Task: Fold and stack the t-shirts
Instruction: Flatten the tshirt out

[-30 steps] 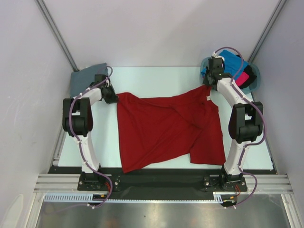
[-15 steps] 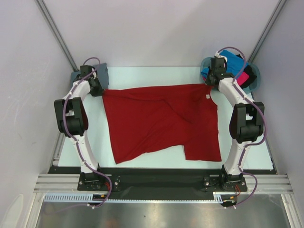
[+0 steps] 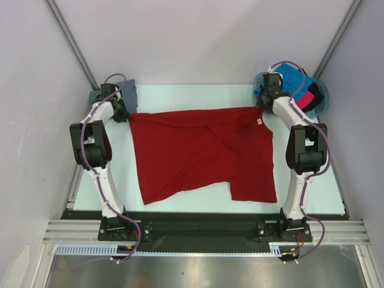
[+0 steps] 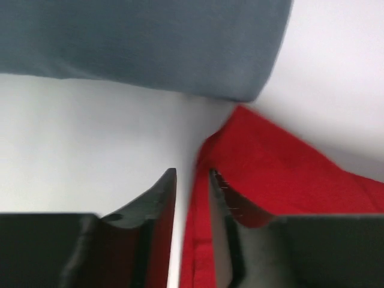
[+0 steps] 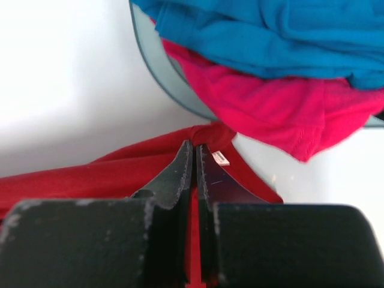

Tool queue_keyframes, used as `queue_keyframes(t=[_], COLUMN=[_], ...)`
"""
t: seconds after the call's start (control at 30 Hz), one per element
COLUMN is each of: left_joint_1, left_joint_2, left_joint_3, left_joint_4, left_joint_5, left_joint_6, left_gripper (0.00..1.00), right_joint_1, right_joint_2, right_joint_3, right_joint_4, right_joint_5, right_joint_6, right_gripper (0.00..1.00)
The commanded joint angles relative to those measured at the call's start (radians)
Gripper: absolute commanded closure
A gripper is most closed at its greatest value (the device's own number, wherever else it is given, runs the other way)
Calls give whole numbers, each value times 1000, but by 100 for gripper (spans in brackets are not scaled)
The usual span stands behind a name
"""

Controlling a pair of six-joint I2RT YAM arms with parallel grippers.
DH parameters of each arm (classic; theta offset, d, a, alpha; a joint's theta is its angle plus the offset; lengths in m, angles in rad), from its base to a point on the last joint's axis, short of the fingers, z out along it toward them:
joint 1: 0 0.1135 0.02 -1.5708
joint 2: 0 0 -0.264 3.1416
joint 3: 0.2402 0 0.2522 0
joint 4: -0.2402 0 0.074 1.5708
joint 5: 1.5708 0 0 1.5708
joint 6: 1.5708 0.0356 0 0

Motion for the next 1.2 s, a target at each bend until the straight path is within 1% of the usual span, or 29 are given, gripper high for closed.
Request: queue_keyframes(t=[0.0,0.03,0.07,0.1,0.13,0.17,0.2,0.23,0.27,0.3,0.37,0.4,0.47,0.53,0.57,0.6,0.63,0.67,0.7,0.77,0.8,0.83,0.87,0.9,0.93,1.07,1.1,1.13,1.17], left_joint_1=[31,32,31,31,31,31,31,31,29,27,20,6,-21,-106,-106,-174,-211,-295,-334,-399,-440,-456,-468,-488,-499,-511,-514,-519,-520], left_joint_2=[-13,-28,-39,-55,-74,-123,-149,-181,-242,-278,-333,-386,-436,-523,-523,-567,-588,-606,-626,-669,-683,-704,-712,-717,-729,-784,-796,-804,-803], left_joint_3=[20,12,1,-31,-54,-80,-135,-161,-190,-248,-292,-313,-338,-388,-413,-439,-465,-509,-531,-586,-656,-692,-747,-767,-808,-897,-908,-910,-896], left_joint_4=[65,76,87,122,140,163,185,223,245,262,282,273,271,268,286,301,320,329,335,370,422,444,449,444,431,406,397,362,336], left_joint_5=[-70,-108,-122,-168,-188,-208,-231,-231,-227,-218,-184,-172,-83,-2,44,77,103,89,77,95,115,135,144,135,135,118,79,57,43], left_joint_6=[12,6,6,-5,-8,-14,-22,-23,-27,-31,-36,-52,-60,-132,-132,-172,-181,-188,-213,-246,-291,-307,-316,-332,-335,-347,-338,-333,-320], left_gripper=[64,59,58,57,52,51,50,49,49,48,46,46,44,35,29,22,17,16,14,9,9,7,0,0,0,0,0,0,0], right_joint_1=[-17,-17,-18,-18,-18,-17,-18,-17,-17,-17,-15,-15,-14,-14,-14,-12,-11,-11,-5,11,17,20,26,26,29,57,67,72,77], right_joint_2=[21,30,38,50,52,53,55,49,41,29,-9,-25,-92,-150,-165,-181,-197,-215,-276,-350,-429,-476,-514,-546,-626,-698,-708,-715,-715], right_joint_3=[85,85,93,116,121,124,128,136,135,130,119,119,109,105,105,105,105,57,12,-98,-220,-276,-322,-405,-468,-566,-585,-615,-629], right_joint_4=[37,60,68,66,79,88,95,103,109,118,143,142,123,53,12,-31,-134,-173,-194,-205,-187,-175,-168,-177,-193,-216,-219,-225,-230], right_joint_5=[33,44,44,45,51,51,53,53,51,53,70,76,79,56,51,39,22,15,-1,-45,-86,-114,-123,-133,-219,-274,-262,-257,-258], right_joint_6=[-20,-21,-26,-36,-35,-40,-44,-49,-53,-56,-82,-90,-110,-97,-83,-72,-51,-20,-14,8,22,20,34,64,71,78,85,100,101], right_gripper=[98,94,89,89,81,74,70,56,46,38,25,24,23,20,19,19,20,20,19,21,21,21,22,25,35,48,58,75,79])
